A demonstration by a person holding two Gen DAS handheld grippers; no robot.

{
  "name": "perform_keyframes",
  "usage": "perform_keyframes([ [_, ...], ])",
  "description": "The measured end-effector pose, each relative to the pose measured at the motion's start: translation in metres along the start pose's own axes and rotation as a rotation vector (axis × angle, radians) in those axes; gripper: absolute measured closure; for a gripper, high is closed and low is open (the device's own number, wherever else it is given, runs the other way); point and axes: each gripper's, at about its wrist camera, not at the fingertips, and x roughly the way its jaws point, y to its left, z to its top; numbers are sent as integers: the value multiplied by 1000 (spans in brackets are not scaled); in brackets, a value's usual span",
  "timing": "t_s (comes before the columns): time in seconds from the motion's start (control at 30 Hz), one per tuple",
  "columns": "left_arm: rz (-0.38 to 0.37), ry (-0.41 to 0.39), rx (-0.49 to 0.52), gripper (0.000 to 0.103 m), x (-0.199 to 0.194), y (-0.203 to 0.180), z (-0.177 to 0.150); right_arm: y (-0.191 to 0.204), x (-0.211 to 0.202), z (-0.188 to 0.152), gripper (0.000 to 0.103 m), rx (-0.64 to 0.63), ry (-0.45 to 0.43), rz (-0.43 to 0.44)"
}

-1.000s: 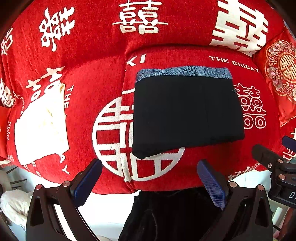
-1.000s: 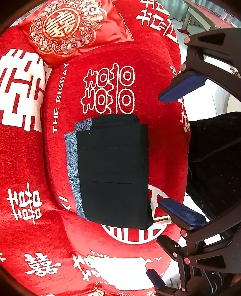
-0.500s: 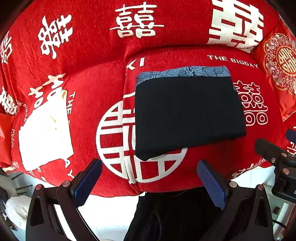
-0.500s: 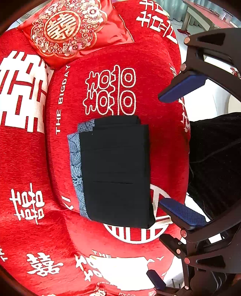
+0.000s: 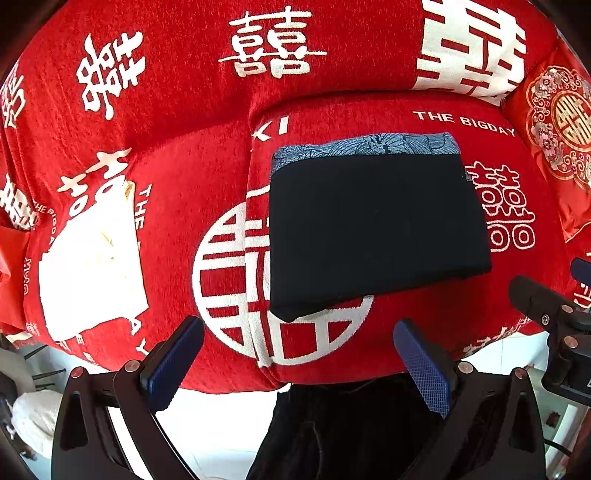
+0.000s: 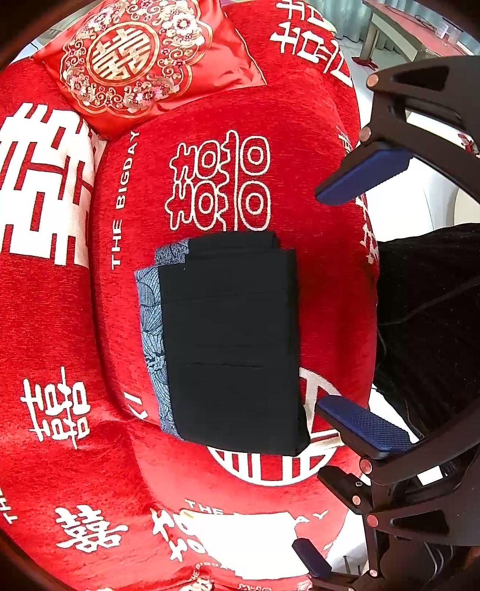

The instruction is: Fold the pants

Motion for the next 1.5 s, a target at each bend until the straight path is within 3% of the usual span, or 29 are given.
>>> perform_keyframes([
  [1.5, 12, -8, -2, 0, 4, -1, 6, 9, 4, 3, 0, -17, 11, -4],
])
